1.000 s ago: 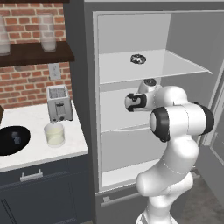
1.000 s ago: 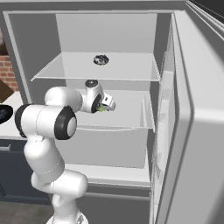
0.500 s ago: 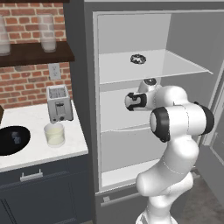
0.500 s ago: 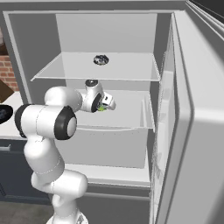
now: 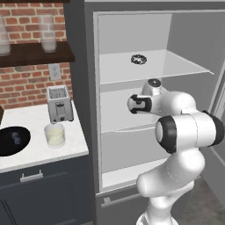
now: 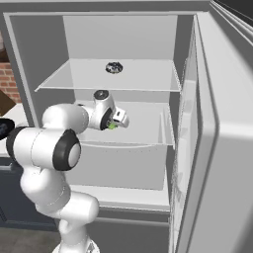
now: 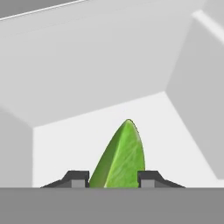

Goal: Grab a lemon wedge from the fridge and one ice cube from the ice bowl, and put them in the glass of lemonade.

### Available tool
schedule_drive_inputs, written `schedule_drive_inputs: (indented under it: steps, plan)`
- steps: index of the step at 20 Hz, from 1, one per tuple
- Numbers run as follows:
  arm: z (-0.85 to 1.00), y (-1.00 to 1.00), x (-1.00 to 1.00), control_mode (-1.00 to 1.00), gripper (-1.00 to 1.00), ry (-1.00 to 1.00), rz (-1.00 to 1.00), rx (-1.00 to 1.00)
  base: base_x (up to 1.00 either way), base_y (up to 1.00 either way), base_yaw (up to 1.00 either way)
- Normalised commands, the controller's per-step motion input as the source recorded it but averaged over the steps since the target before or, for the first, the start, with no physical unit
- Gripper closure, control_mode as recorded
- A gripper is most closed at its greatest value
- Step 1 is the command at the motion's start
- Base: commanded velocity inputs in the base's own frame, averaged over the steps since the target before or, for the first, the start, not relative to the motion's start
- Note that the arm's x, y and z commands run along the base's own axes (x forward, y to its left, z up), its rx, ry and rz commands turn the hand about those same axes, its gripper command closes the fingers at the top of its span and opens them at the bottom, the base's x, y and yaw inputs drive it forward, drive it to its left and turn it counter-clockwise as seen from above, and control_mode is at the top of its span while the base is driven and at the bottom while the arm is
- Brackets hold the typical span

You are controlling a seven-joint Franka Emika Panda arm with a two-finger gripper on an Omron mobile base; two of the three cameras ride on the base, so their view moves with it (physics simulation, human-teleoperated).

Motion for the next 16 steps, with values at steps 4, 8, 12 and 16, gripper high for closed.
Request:
schedule_drive_inputs:
  steps: [4, 8, 12, 16]
  plan:
    - [0.0, 0.0, -0.75, -1.0, 1.0, -0.04, 0.04, 0.0, 0.0, 0.0, 0.0]
    - [0.43, 0.0, -0.7, -1.0, 1.0, -0.02, 0.06, 0.0, 0.0, 0.0, 0.0]
    - [0.94, 0.0, -0.73, -1.0, 1.0, 0.01, 0.08, 0.0, 0.0, 0.0, 0.0]
    - [1.0, 0.0, -0.83, -1.0, 1.0, 0.1, 0.13, -0.02, 0.0, 0.0, 0.0]
